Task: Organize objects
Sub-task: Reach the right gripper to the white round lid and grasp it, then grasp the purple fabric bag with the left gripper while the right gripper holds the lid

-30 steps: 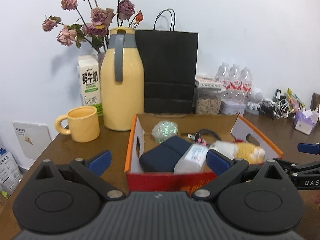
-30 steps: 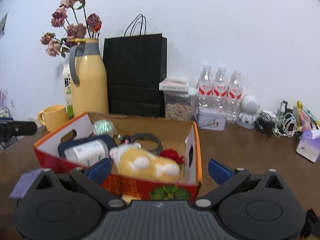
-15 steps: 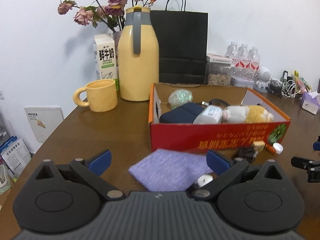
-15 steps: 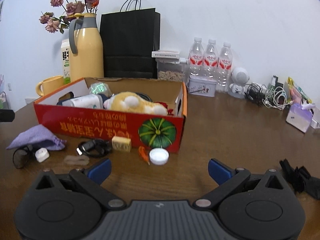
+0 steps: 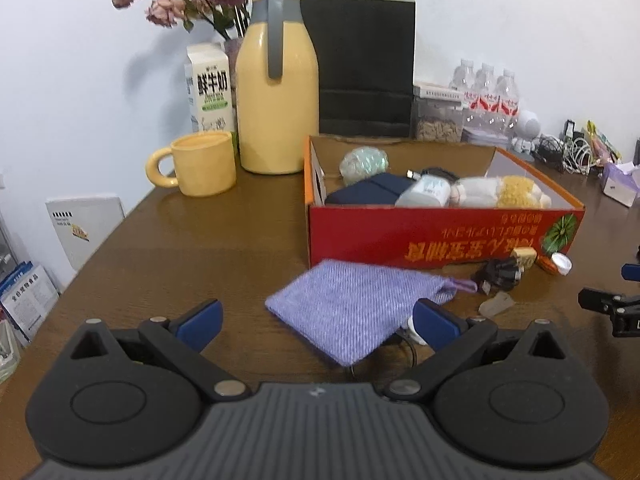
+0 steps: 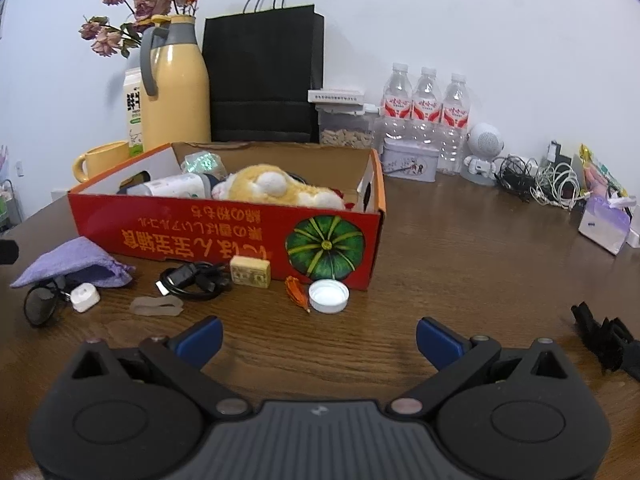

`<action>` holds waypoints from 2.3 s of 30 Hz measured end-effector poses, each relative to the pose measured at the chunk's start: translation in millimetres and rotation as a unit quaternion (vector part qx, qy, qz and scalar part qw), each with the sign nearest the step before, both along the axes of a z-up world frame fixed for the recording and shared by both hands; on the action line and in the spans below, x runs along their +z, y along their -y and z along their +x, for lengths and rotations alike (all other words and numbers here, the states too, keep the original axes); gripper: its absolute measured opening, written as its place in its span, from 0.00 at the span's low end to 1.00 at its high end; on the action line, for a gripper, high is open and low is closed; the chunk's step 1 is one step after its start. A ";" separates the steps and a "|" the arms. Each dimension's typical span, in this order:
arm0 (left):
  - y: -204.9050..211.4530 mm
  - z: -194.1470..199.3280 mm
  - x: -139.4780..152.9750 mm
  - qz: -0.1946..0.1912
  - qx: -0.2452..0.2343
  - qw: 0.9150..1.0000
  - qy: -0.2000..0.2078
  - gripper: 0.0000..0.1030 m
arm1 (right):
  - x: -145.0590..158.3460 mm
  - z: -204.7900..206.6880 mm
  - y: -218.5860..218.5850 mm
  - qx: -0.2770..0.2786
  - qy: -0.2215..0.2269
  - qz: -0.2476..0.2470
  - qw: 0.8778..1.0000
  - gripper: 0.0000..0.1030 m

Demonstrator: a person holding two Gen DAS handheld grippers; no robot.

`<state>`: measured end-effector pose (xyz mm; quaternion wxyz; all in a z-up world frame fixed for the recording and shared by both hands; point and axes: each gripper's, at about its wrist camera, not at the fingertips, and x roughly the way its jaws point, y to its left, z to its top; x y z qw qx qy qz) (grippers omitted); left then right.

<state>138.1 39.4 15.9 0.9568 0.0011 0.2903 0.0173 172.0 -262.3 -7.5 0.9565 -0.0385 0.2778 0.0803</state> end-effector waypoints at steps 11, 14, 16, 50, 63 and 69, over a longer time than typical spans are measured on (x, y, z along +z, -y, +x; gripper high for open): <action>8.4 12.0 -10.7 0.005 -0.020 1.000 -0.014 1.00 | -3.5 9.3 3.9 -0.014 0.009 -0.008 1.000 0.98; 8.7 14.7 -12.2 0.003 -0.019 1.000 -0.016 1.00 | -3.5 19.9 7.1 -0.013 0.007 -0.012 1.000 0.87; 7.6 15.3 -12.4 0.000 -0.018 1.000 -0.016 1.00 | -4.1 29.4 8.1 -0.012 0.005 -0.017 1.000 0.77; -0.5 70.8 -27.0 -0.018 -0.037 0.998 -0.048 1.00 | -2.1 47.0 7.0 -0.001 0.023 0.000 1.000 0.27; -7.7 68.4 -39.9 -0.045 -0.039 0.998 -0.032 0.86 | -3.2 45.1 6.7 -0.026 0.017 0.000 1.000 0.27; -0.8 61.5 -38.5 -0.023 -0.043 0.999 -0.017 0.61 | -3.1 40.6 3.6 -0.024 0.020 0.000 0.999 0.27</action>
